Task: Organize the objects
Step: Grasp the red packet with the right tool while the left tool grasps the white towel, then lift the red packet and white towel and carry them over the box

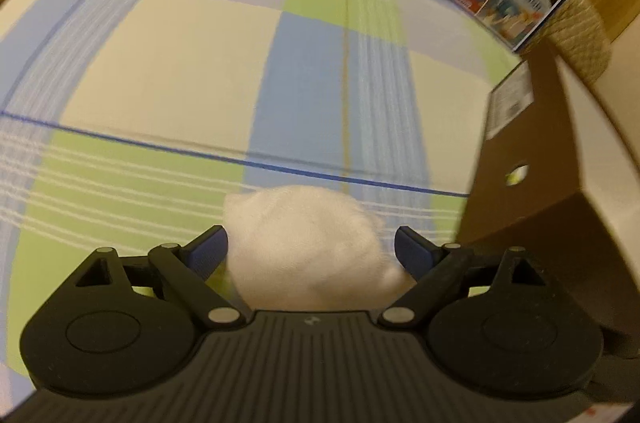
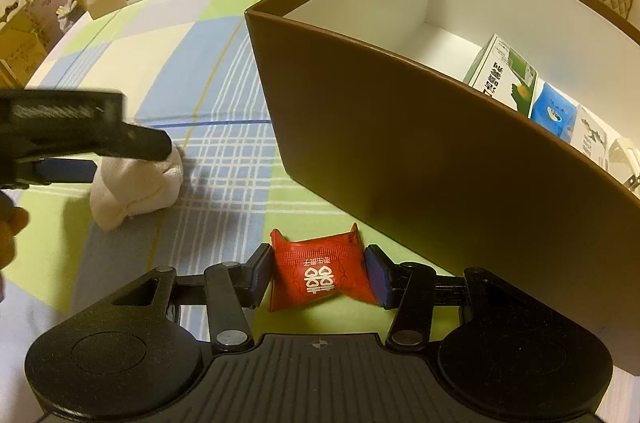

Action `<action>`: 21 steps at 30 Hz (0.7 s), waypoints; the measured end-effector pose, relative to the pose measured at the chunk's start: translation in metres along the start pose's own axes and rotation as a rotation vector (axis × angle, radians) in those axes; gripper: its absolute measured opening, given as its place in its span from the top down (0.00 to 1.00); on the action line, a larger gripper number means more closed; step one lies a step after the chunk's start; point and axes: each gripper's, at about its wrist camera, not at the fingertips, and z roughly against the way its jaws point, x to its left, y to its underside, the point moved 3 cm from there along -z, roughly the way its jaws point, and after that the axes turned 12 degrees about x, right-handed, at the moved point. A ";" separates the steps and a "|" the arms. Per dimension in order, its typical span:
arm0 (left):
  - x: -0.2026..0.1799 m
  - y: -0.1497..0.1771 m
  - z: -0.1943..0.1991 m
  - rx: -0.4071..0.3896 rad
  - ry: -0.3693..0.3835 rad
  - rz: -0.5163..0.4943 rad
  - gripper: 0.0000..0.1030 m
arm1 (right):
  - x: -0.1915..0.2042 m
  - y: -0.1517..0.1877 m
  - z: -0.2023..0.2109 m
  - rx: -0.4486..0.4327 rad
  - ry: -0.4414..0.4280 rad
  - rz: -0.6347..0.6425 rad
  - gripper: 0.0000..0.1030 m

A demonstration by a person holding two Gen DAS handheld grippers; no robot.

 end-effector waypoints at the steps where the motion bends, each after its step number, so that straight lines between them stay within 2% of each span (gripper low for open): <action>1: 0.000 0.000 -0.003 0.004 -0.009 -0.004 0.16 | 0.000 0.000 0.000 -0.001 0.000 0.001 0.54; 4: -0.003 0.002 -0.008 -0.002 -0.036 -0.029 0.17 | 0.000 0.000 0.001 -0.004 -0.001 0.004 0.54; 7: -0.007 0.007 -0.008 -0.016 -0.077 -0.085 0.21 | 0.000 0.000 0.001 -0.005 -0.003 0.003 0.54; 12: -0.009 0.017 -0.001 -0.027 -0.101 -0.163 0.36 | 0.001 0.001 0.001 -0.008 -0.002 0.015 0.54; 15: -0.009 0.027 0.006 -0.023 -0.130 -0.215 0.41 | 0.002 0.002 0.000 -0.010 0.000 0.026 0.54; 21: 0.005 0.055 0.022 -0.001 -0.162 -0.262 0.44 | 0.003 0.005 0.002 -0.005 -0.016 0.041 0.54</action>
